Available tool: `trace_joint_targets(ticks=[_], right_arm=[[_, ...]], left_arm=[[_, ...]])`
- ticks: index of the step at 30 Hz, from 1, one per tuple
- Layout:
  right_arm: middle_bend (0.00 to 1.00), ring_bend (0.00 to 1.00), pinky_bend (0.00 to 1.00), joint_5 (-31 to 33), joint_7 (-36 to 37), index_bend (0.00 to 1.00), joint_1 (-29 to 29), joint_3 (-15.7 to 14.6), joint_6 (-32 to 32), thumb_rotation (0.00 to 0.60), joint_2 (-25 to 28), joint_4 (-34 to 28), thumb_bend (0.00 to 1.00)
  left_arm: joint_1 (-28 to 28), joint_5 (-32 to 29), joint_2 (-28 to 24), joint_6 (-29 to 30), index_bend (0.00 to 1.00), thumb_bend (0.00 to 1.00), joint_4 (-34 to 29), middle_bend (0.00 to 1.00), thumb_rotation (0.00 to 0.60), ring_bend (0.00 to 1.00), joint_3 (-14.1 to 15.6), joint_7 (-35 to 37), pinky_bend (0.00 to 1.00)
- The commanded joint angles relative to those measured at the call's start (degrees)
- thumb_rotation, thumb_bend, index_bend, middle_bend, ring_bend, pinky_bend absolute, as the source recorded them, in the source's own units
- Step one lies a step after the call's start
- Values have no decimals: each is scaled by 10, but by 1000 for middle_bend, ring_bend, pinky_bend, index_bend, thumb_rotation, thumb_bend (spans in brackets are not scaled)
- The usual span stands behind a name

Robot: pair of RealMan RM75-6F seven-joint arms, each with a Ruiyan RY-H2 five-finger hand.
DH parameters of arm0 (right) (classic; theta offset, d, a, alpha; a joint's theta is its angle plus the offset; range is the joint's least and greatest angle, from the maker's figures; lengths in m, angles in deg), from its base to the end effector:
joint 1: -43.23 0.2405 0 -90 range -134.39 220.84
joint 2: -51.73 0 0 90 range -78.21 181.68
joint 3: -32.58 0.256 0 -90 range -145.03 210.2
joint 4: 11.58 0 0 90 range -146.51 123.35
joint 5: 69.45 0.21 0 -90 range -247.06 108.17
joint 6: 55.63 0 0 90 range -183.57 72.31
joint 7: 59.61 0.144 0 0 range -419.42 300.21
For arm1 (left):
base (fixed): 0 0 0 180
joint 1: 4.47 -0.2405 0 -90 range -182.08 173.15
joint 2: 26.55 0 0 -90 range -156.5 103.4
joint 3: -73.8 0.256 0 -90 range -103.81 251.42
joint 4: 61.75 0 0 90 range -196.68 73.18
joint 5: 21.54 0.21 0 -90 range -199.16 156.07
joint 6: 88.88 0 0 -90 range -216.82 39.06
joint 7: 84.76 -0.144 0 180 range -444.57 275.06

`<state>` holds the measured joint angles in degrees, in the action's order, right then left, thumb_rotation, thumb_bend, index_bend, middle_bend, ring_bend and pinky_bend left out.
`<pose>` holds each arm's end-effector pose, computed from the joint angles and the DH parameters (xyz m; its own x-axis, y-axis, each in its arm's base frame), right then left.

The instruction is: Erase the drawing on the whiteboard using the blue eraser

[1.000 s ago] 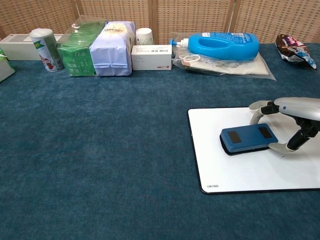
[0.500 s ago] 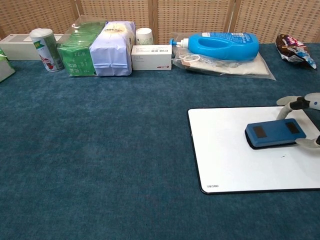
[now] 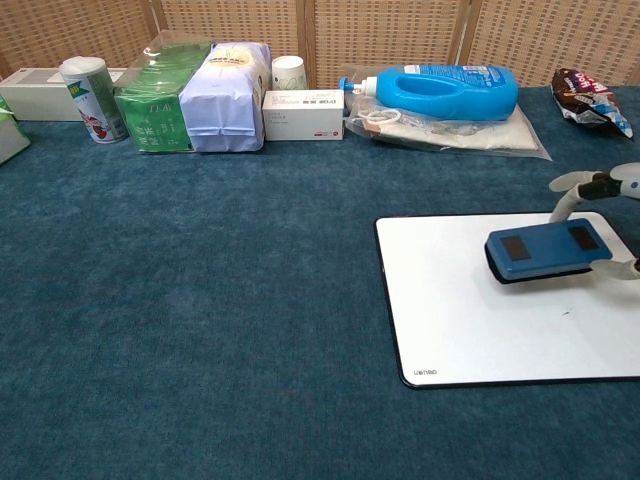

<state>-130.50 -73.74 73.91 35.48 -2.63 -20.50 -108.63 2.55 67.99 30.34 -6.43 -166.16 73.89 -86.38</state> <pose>-0.2437 -0.2791 0.0427 0.3746 -0.4633 0.8031 -0.9263 -0.1490 0.3461 -0.2695 0.1767 0.1637 0.3570 0.0901 0.9297 0.9314 -0.1098 -0.3470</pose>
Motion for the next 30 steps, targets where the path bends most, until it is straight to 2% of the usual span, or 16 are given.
trace_joint_targets(ticks=[1, 7, 12, 21, 30], right_arm=[[33, 0, 0, 6, -9, 610, 8, 1, -8, 600, -14, 0, 379], [33, 0, 0, 21, -21, 611, 24, 1, -30, 600, -50, 26, 379], [33, 0, 0, 30, -21, 612, 24, -4, -33, 600, -56, 43, 379], [33, 0, 0, 35, -10, 613, 11, -9, -22, 600, -44, 52, 379], [33, 0, 0, 33, -2, 613, -13, -11, 12, 600, 3, 31, 378]], left_arm=[[-1, -1, -1, 0, 349, 173, 2, 130, 600, 81, 1, 3, 0], [-3, 1, -3, 2, 349, 173, 4, 130, 600, 81, 2, 6, 0], [-6, 2, -4, 6, 349, 173, 3, 129, 600, 81, 4, 7, 0], [-5, 6, -3, 5, 349, 172, 1, 129, 600, 80, 4, 4, 0], [0, 5, 0, 0, 349, 173, 0, 129, 600, 80, 2, 1, 0]])
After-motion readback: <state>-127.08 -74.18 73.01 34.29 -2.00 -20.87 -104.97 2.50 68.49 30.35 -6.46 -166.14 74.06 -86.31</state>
